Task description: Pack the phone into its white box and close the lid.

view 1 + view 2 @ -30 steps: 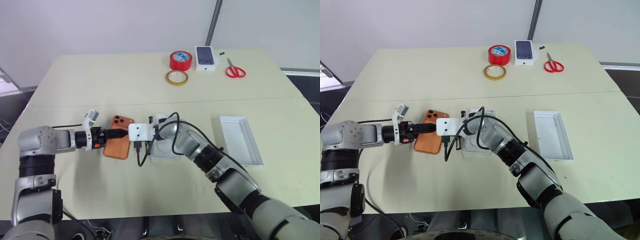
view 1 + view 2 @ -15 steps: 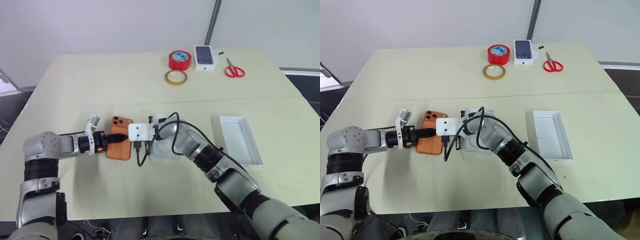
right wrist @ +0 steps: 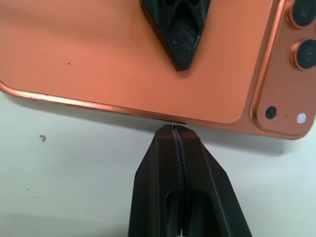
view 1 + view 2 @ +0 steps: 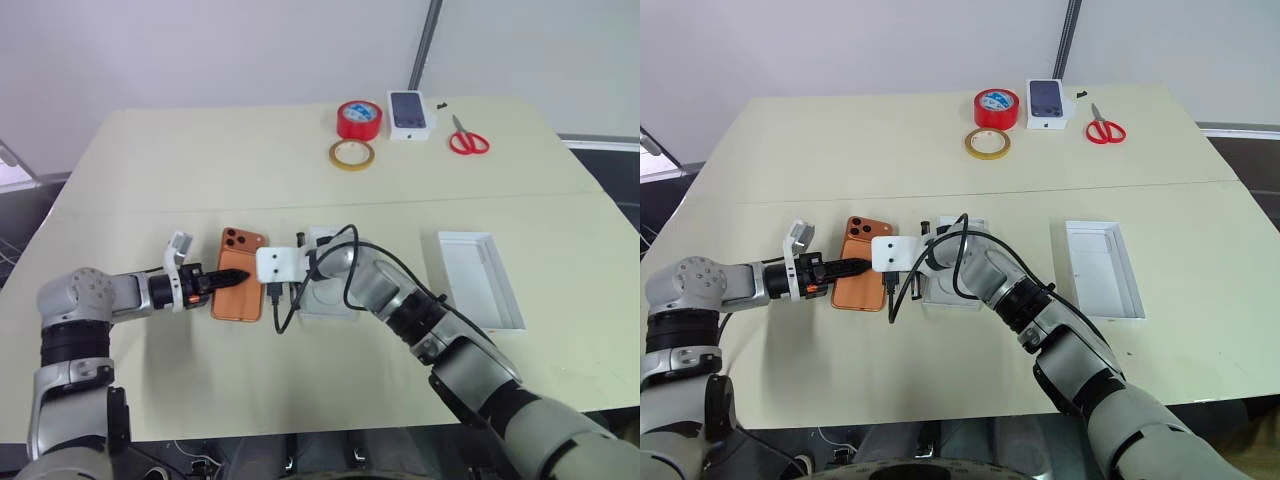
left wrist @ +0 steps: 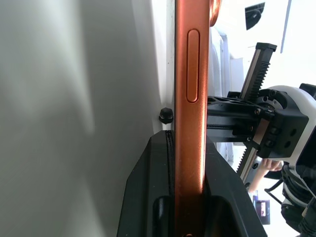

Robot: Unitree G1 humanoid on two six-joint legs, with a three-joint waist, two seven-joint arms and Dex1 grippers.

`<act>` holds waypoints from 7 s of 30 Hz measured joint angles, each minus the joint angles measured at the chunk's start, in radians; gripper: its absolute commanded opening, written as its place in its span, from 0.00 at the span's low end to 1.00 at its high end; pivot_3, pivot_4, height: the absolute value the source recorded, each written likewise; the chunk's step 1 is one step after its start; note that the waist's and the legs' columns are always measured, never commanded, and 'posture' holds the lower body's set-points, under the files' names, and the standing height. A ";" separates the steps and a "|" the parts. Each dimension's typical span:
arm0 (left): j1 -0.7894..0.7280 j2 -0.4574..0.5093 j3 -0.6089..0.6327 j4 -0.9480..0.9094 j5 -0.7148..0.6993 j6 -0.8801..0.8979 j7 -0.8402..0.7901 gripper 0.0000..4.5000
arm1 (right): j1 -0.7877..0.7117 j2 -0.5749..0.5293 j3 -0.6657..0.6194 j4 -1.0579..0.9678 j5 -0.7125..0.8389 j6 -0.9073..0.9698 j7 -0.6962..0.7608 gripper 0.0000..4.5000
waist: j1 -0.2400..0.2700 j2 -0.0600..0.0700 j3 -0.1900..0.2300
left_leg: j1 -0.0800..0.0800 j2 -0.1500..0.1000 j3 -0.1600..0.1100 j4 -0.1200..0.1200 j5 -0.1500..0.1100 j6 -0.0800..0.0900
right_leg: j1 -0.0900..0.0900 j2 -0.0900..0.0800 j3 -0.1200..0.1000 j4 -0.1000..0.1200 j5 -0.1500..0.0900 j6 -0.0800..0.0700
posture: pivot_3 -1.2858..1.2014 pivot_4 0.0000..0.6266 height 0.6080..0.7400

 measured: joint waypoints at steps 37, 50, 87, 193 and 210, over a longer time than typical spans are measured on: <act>0.034 -0.176 0.219 -0.071 -0.115 0.015 0.164 0.00 | 0.493 -0.436 -0.285 -0.573 0.391 -0.029 0.231 0.64 | 0.011 -0.005 0.004 | -0.016 0.000 0.000 0.002 0.001 -0.002 | -0.015 0.000 0.000 0.000 0.000 0.000 | 0.52 0.24 1.00; 0.034 -0.164 0.193 -0.075 -0.118 0.011 0.148 0.00 | 0.507 -0.440 -0.262 -0.558 0.342 -0.085 0.184 0.24 | 0.033 -0.006 0.005 | -0.017 0.000 0.000 0.002 0.003 -0.005 | -0.015 0.000 0.000 -0.001 0.000 0.000 | 0.52 0.24 1.00; -0.077 -0.322 0.219 -0.077 -0.231 0.036 0.262 0.00 | 0.695 -0.521 -0.325 -0.855 0.439 0.200 0.090 0.15 | 0.055 -0.010 0.007 | -0.016 0.000 0.000 0.006 0.004 -0.006 | -0.013 0.000 0.000 -0.001 0.000 0.000 | 0.52 0.24 1.00; -0.074 -0.205 -0.310 -0.263 -1.204 -0.124 1.385 0.99 | 0.559 -0.556 -0.480 -0.511 0.474 -0.020 0.090 0.56 | 0.054 -0.010 0.007 | -0.014 0.001 0.001 0.008 0.006 -0.010 | -0.011 0.002 0.000 0.002 0.000 0.000 | 0.52 0.24 1.00; -0.090 0.004 -0.309 -0.332 -1.164 -0.151 1.186 0.99 | 0.557 -0.553 -0.474 -0.499 0.472 -0.028 0.090 0.56 | 0.051 -0.010 0.007 | -0.014 0.001 0.000 0.008 0.007 -0.010 | -0.011 0.003 0.000 0.002 0.000 0.000 | 0.52 0.24 1.00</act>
